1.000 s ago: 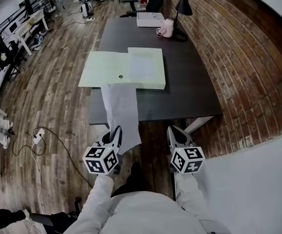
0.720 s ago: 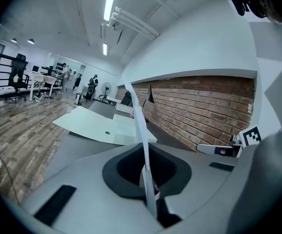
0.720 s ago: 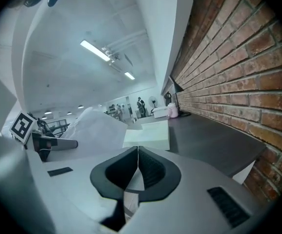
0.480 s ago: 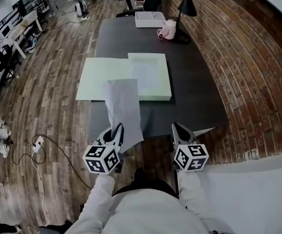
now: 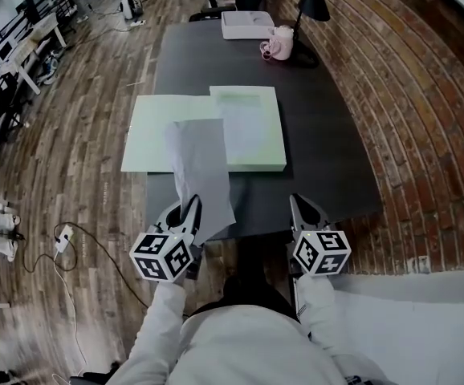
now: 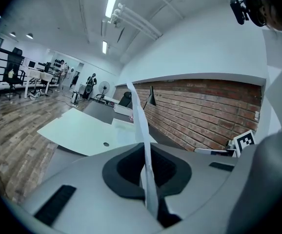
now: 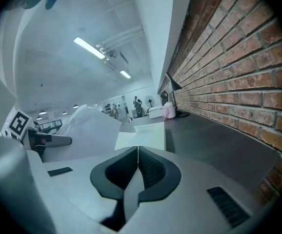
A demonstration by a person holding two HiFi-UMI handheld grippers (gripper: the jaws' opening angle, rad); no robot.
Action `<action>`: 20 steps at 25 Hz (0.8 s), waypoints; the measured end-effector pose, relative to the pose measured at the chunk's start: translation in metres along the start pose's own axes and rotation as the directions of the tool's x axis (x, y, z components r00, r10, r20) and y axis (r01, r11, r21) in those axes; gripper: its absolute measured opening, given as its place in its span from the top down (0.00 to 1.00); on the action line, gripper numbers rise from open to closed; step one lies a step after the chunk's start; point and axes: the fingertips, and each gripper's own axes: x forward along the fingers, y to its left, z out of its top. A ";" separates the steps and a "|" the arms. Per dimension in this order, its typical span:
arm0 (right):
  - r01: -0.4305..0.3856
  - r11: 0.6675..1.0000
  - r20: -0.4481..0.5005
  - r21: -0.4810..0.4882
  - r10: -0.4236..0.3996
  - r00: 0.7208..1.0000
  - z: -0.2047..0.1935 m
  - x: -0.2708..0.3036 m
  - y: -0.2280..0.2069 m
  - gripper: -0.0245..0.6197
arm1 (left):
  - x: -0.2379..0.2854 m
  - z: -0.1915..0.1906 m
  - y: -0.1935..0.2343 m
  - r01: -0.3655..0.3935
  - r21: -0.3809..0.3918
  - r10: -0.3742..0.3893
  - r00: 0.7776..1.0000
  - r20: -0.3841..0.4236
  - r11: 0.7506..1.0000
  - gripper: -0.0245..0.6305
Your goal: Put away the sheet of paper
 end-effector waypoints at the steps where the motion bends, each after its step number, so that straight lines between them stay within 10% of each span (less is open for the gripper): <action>1: -0.003 1.000 0.002 0.002 0.003 1.000 0.003 0.006 -0.003 0.92 | 0.005 0.002 0.002 -0.001 -0.001 0.001 1.000 -0.001 1.000 0.94; 20: -0.077 0.997 -0.034 -0.022 0.076 0.997 0.059 0.125 -0.055 0.92 | 0.118 0.090 0.025 0.040 0.000 -0.040 0.999 0.014 0.999 0.94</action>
